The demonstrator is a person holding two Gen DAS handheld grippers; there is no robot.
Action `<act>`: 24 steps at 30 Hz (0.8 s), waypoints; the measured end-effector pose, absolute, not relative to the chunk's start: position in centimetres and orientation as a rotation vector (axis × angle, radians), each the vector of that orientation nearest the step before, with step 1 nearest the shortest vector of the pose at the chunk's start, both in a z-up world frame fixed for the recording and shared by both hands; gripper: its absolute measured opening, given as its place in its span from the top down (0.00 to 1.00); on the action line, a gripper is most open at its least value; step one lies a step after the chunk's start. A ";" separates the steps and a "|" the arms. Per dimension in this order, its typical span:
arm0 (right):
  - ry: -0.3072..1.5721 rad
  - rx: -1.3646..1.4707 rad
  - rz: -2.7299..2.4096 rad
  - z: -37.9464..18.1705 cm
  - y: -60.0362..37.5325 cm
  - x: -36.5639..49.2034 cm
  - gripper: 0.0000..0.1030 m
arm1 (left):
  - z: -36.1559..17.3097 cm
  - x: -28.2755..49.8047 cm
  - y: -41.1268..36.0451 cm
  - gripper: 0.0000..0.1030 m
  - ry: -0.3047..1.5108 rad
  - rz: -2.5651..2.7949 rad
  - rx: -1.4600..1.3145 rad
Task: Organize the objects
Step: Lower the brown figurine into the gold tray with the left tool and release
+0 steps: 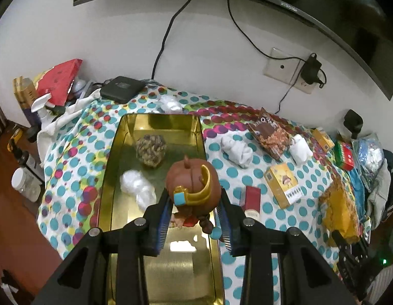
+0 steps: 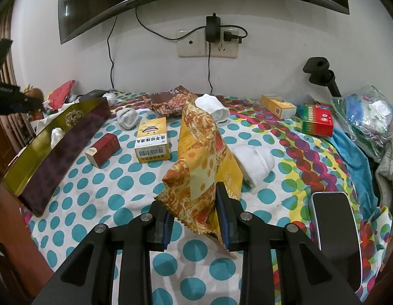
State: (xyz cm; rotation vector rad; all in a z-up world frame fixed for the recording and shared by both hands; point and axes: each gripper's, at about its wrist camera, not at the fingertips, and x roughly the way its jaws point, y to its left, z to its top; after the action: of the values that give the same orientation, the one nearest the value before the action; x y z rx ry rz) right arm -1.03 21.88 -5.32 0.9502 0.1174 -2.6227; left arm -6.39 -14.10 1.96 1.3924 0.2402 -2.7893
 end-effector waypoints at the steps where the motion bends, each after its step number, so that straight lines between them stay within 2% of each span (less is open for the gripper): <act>1: 0.118 0.950 -2.622 -5.3 21.9 -1.0 0.73 | 1.8 -7.0 -14.2 0.66 0.230 -2.791 1.403; 11: 0.122 0.954 -2.619 -5.5 21.9 -0.7 0.73 | -1.3 -13.1 -14.8 0.66 0.079 -2.760 1.462; 24: 0.166 0.958 -2.620 -5.6 21.4 -0.6 0.72 | -4.4 -19.2 -15.6 0.66 0.076 -2.693 1.565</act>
State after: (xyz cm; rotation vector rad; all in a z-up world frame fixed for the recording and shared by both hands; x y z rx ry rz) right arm -0.64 21.37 -5.63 0.9576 0.1661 -2.6201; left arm -19.19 -15.62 -4.36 1.5652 0.0759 -2.6926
